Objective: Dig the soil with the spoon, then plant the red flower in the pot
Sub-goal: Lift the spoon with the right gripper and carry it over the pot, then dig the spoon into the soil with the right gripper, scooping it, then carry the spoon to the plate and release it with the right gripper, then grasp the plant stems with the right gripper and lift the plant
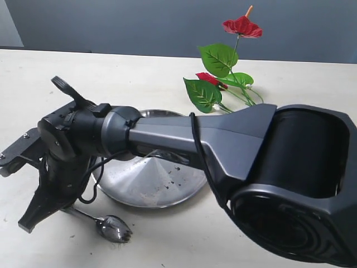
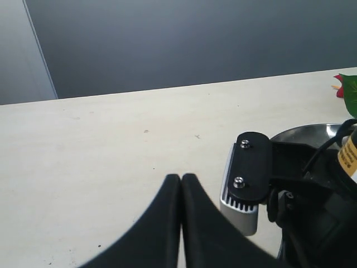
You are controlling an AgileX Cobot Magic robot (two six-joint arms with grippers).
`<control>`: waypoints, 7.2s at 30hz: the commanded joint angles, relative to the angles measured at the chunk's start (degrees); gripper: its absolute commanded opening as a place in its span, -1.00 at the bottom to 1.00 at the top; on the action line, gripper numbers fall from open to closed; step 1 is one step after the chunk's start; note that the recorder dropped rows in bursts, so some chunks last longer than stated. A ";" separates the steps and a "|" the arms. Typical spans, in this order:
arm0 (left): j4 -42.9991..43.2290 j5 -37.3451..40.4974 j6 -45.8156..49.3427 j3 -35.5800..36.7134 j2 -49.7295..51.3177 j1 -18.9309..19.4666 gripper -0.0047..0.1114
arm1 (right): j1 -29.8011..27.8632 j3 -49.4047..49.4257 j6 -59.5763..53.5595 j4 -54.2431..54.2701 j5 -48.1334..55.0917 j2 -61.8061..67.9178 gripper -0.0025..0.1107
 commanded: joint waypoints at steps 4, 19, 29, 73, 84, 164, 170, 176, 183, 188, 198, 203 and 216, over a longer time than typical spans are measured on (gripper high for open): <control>0.03 -0.79 -0.25 -0.13 -0.07 -0.31 -0.91 | -0.08 0.11 -0.18 4.34 0.11 -0.72 -0.97; 0.03 -0.79 -0.25 -0.13 -0.07 -0.31 -0.91 | -18.73 3.67 4.53 3.72 -10.20 -24.98 -0.97; 0.03 -0.79 -0.25 -0.13 -0.07 -0.31 -0.91 | -32.85 40.66 4.53 0.75 -38.21 -45.36 -0.97; 0.03 -0.79 -0.25 -0.13 -0.07 -0.31 -0.91 | -34.61 63.25 -0.61 -2.27 -58.05 -41.39 -0.97; 0.03 -0.79 -0.25 -0.13 -0.07 -0.31 -0.91 | -34.61 63.25 -2.56 -2.52 -63.60 -41.38 -0.97; 0.03 -0.79 -0.25 -0.13 -0.07 -0.31 -0.91 | -17.10 29.98 3.50 -7.74 -23.06 -22.36 -0.45; 0.03 -0.79 -0.25 -0.13 -0.07 -0.31 -0.91 | -31.03 29.98 11.52 -17.93 -18.11 -35.38 -0.43; 0.03 -0.79 -0.25 -0.13 -0.07 -0.31 -0.91 | -45.32 29.98 7.97 -18.69 -16.37 -30.21 -0.16; 0.03 -0.79 -0.25 -0.13 -0.07 -0.31 -0.91 | -45.32 29.86 4.43 -18.79 -24.29 -23.25 -0.16; 0.03 -0.79 -0.25 -0.13 -0.07 -0.31 -0.91 | -45.32 29.74 4.29 -19.07 -30.32 -18.23 -0.16; 0.03 -0.79 -0.25 -0.13 -0.07 -0.31 -0.91 | -45.32 20.65 4.29 -19.86 -27.08 -12.69 -0.96; 0.03 -0.79 -0.25 -0.13 -0.07 -0.31 -0.91 | -45.32 17.98 4.41 -19.86 -24.09 -13.11 -0.95; 0.03 -0.79 -0.25 -0.13 -0.07 -0.31 -0.91 | -45.32 17.27 5.29 -21.19 -23.17 -21.64 -0.96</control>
